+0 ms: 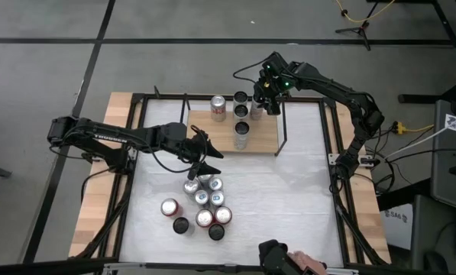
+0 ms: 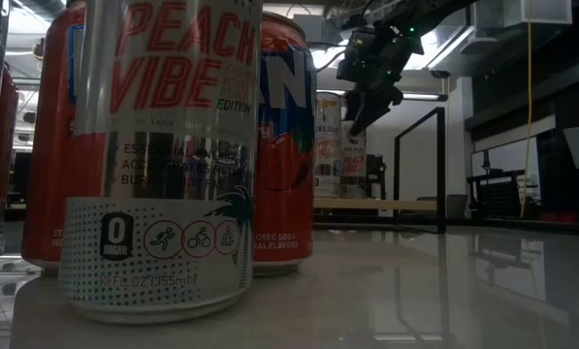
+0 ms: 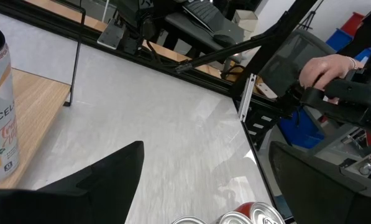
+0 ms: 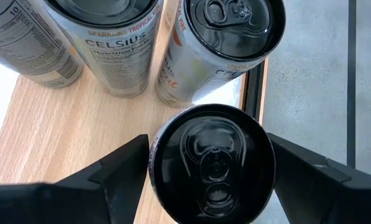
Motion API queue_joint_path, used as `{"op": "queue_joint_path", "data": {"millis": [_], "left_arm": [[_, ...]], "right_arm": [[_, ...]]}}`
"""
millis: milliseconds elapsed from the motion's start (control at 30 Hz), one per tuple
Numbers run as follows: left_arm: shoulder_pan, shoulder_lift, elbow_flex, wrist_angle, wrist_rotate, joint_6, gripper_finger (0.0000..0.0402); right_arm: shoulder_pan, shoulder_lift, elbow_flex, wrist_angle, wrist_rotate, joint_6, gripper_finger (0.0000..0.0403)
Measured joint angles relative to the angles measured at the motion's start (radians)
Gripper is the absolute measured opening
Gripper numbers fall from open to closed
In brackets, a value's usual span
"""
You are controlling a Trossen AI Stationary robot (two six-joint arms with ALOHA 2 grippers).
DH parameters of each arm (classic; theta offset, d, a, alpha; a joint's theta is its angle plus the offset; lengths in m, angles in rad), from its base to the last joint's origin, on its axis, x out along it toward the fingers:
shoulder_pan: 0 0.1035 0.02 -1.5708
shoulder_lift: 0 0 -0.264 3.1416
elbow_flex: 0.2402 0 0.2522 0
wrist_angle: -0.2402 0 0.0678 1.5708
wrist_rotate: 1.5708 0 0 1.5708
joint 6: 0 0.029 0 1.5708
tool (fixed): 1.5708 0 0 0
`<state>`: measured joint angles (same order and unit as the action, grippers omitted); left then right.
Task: Place canned beverage on shelf
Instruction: Put the white pink soda can onto the shelf
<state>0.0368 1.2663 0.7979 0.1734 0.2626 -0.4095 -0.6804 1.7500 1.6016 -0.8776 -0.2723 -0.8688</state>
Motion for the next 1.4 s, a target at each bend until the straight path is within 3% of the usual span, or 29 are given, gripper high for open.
{"op": "queue_joint_path", "data": {"millis": [1400], "left_arm": [[0.000,0.000,0.000,0.000,0.000,0.000,0.0341]], "right_arm": [[0.000,0.000,0.000,-0.004,-0.017,0.008,0.0301]]}}
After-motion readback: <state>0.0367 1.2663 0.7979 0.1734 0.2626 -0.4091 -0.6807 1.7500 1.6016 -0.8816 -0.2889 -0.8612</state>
